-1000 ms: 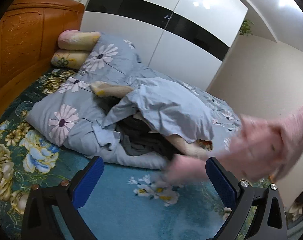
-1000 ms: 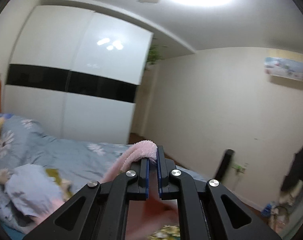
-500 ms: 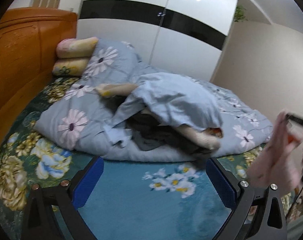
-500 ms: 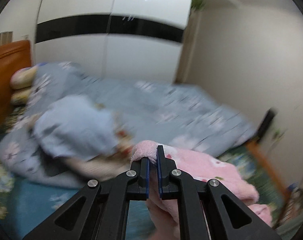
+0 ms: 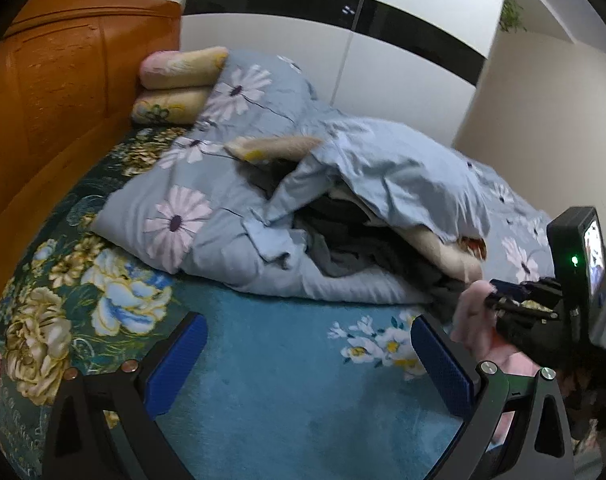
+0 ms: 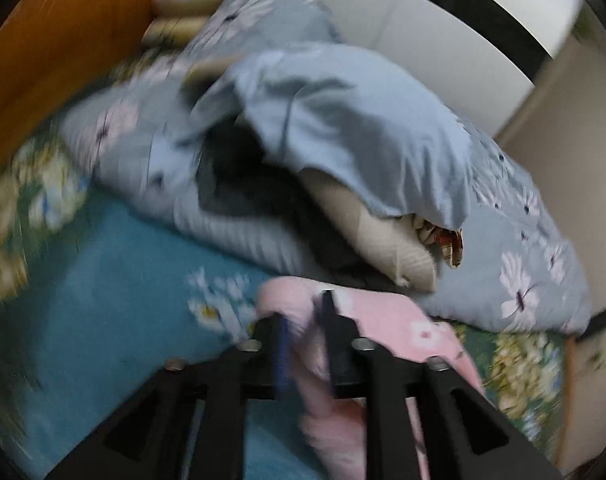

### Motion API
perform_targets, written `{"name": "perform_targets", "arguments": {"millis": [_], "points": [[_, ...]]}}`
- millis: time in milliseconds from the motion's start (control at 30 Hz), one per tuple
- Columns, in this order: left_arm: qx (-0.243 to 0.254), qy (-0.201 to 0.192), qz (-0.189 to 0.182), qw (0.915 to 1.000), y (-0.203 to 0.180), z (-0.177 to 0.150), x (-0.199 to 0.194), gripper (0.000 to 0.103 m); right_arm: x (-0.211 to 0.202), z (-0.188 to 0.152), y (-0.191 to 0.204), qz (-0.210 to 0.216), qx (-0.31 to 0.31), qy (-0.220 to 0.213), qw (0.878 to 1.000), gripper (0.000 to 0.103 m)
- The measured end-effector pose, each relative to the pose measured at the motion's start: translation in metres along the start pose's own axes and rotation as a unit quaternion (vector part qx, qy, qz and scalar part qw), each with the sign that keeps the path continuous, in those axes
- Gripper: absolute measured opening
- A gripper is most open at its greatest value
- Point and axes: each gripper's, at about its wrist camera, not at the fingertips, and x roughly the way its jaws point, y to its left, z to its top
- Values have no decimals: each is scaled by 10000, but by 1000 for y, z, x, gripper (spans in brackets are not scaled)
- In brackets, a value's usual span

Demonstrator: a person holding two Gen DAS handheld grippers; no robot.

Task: Fold clothes

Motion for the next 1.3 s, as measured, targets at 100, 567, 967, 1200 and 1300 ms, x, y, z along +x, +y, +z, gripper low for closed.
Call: {"name": "perform_targets", "arguments": {"millis": [100,567,967,1200,1300], "points": [[102,162,-98,9998,-18,-2,13,103,-12,-7,-5,248,-44,-1,9997,60],[1089,766,-1148,9844,-161,-22,67,103,-51,-265,-214,-186,4194,-718,9048,66],[1601,2443,-1004,9511,-349,-73,159,103,-18,-360,-217,53,5264,-403,8493,66],[1562,3184,-433,9340,-372,-113,191,69,-16,-388,-225,148,5598,-445,8273,66],[1458,3214,-223,9354,-358,-112,193,25,-18,-387,-228,251,5620,-496,8253,64]]}}
